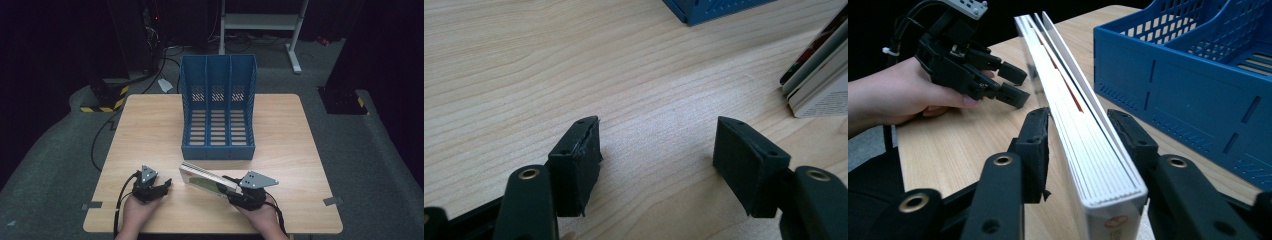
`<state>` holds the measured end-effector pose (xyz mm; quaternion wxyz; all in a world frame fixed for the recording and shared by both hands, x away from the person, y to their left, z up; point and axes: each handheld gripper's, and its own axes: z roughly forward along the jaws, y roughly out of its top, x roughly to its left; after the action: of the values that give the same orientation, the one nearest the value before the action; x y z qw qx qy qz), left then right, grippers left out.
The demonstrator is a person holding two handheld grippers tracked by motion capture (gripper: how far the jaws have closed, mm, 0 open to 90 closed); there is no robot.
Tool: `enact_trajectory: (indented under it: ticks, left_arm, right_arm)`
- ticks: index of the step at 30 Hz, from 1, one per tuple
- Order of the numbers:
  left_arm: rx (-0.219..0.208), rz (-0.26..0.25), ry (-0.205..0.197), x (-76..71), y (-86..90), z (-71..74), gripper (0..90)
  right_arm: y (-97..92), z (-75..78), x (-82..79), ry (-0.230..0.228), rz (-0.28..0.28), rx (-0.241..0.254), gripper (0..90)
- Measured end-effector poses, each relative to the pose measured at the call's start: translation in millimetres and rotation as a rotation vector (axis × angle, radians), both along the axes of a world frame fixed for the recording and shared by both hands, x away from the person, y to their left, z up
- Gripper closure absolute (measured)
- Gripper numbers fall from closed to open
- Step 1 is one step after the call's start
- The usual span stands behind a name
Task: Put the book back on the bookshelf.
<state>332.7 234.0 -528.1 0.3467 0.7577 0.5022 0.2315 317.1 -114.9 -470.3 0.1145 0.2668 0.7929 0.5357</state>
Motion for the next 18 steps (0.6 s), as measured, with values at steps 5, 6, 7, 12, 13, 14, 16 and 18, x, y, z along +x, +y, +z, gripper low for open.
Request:
enact_trajectory:
  ticks: [5,6,7,12,13,14,16,18]
  left_arm:
    - [0.000,0.000,0.000,0.1,-0.1,0.0,35.4]
    - [0.001,0.000,0.000,0.1,-0.1,0.0,35.4]
    - [0.002,0.000,0.000,0.2,0.0,0.1,35.4]
    - [0.002,0.000,0.000,0.2,0.0,0.0,35.4]
    - [0.002,0.000,0.000,0.1,0.0,0.0,35.4]
    - [0.002,-0.001,0.000,0.2,0.0,0.1,35.4]
    - [0.002,0.000,0.000,0.1,0.0,0.0,35.4]
    - [0.002,0.000,0.000,0.1,0.0,0.0,35.4]
  right_arm:
    - [2.4,2.2,-2.1,-0.007,-0.005,-0.013,61.7]
    - [3.5,3.4,-2.7,-0.015,-0.011,-0.011,61.0]
    - [4.8,4.7,-2.9,-0.019,-0.013,-0.010,60.4]
    - [9.5,8.0,-2.2,-0.020,-0.024,-0.028,62.4]
    - [9.1,8.7,-1.8,-0.016,-0.021,-0.034,63.1]
    - [8.7,9.1,-1.7,-0.015,-0.018,-0.038,63.3]
    - [8.2,10.2,-1.7,-0.014,-0.023,-0.045,64.2]
    - [7.9,10.5,-2.0,-0.017,-0.019,-0.052,66.7]
